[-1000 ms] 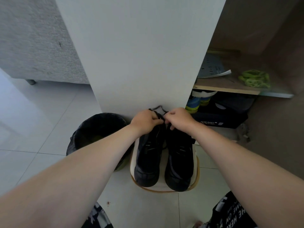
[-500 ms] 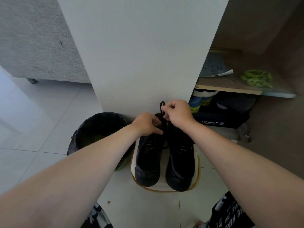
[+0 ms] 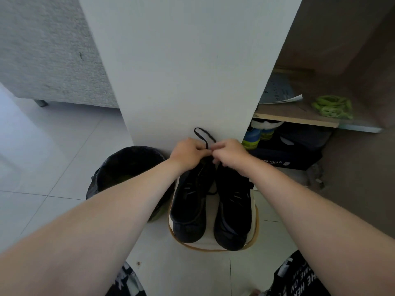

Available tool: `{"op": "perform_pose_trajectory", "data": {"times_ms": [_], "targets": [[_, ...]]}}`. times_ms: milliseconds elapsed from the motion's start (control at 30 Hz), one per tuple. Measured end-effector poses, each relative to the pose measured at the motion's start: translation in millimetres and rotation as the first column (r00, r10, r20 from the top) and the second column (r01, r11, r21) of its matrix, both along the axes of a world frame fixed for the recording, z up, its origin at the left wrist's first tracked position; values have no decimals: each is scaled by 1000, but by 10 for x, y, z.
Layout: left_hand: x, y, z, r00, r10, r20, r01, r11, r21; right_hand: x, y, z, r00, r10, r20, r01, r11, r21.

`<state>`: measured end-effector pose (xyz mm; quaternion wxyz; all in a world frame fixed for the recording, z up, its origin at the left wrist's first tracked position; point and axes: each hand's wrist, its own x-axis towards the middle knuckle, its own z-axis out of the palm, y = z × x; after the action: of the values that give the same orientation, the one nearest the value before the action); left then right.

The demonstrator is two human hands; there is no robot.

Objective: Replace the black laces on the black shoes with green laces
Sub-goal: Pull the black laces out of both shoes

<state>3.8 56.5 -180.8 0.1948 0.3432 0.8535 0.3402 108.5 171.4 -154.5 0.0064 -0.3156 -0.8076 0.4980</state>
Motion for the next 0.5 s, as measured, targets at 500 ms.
{"op": "perform_pose_trajectory", "data": {"times_ms": [500], "targets": [[25,-90,-176,970,-226,91,239,956,-171,-168,52,-29,910,-294,-292,355,917,183]]}}
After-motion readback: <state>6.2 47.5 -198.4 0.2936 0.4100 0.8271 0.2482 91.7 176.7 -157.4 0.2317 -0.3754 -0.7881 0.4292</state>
